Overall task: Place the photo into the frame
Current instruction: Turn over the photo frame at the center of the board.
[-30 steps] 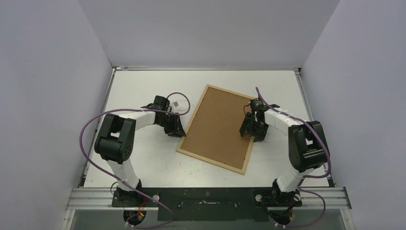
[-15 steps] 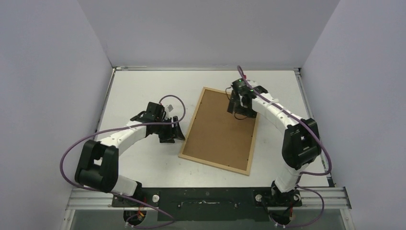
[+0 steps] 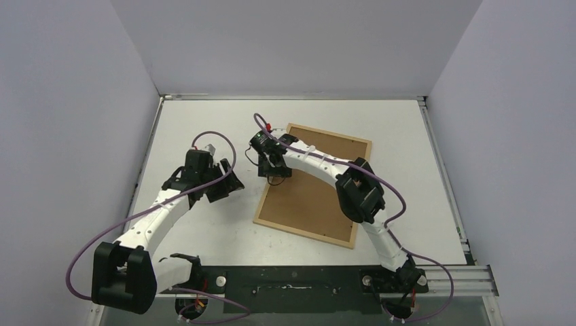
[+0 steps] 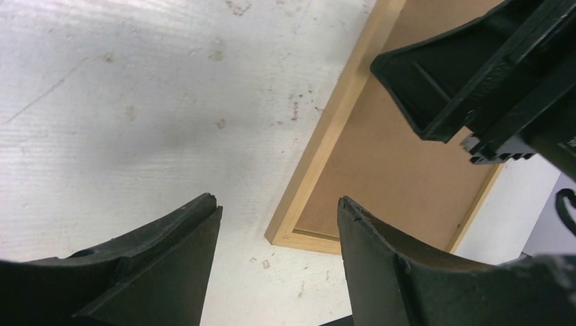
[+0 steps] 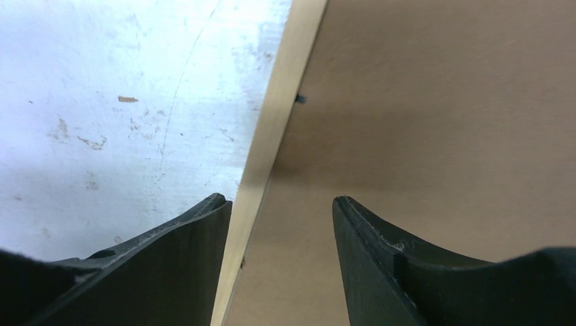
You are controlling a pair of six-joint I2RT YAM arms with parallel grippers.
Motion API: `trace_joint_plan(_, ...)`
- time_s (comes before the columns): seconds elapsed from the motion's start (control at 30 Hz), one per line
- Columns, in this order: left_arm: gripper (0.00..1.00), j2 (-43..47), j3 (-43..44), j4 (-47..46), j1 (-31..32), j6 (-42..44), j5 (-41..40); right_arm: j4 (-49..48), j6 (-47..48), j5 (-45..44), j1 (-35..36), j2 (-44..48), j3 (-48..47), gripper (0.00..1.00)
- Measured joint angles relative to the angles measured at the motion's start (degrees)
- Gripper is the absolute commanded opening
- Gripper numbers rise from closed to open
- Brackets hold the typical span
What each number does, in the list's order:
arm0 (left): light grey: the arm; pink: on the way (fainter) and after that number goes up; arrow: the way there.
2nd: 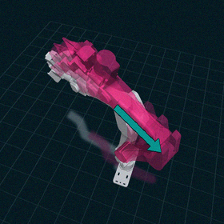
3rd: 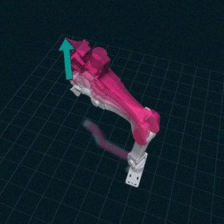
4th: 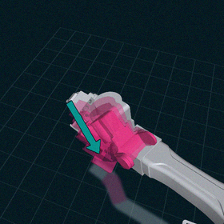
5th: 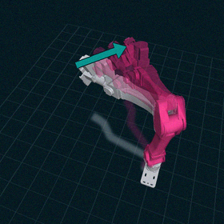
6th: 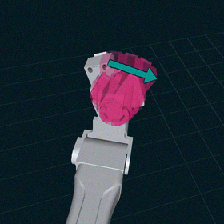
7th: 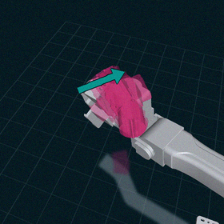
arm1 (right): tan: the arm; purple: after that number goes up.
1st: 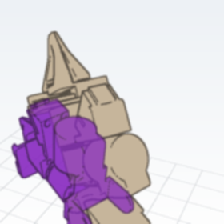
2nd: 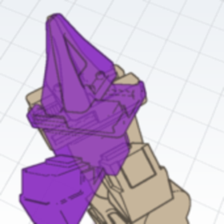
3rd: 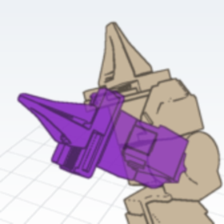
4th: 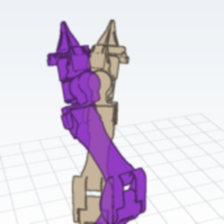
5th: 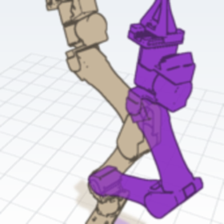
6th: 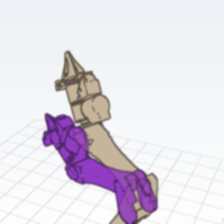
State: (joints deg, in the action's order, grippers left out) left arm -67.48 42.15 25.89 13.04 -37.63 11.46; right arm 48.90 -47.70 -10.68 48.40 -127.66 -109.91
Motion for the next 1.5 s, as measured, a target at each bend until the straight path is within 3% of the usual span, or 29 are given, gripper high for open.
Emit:
trace_joint_plan(0.17, 0.62, 1.5, -2.4, 0.0, -1.2, -1.9, -0.6, 2.3, -1.0, -0.5, 1.6, -5.1, -4.7, 0.55)
trace_joint_plan(0.43, 0.62, 2.4, -3.4, 1.4, -3.1, -2.4, -2.8, 7.2, -0.8, -4.4, 3.0, -11.3, -13.4, 0.43)
trace_joint_plan(0.7, 0.64, 4.1, -3.4, 4.3, -3.0, -2.7, -6.8, 10.1, -1.4, -8.0, 4.9, -12.5, -15.2, 0.0)
trace_joint_plan(0.87, 0.67, 4.6, -4.1, 3.5, -2.6, -2.6, -4.6, 10.3, -3.4, -8.7, 5.0, -11.5, -13.9, 0.0)
trace_joint_plan(1.1, 0.73, 4.7, -6.6, -2.2, -1.7, -2.4, 4.6, 10.7, -4.0, -7.6, 5.0, -7.9, -11.4, 0.0)
trace_joint_plan(1.5, 0.74, 3.1, -7.7, -8.1, -1.5, -2.8, 12.9, 8.3, -5.7, -4.8, 5.0, -2.3, -8.9, 0.0)
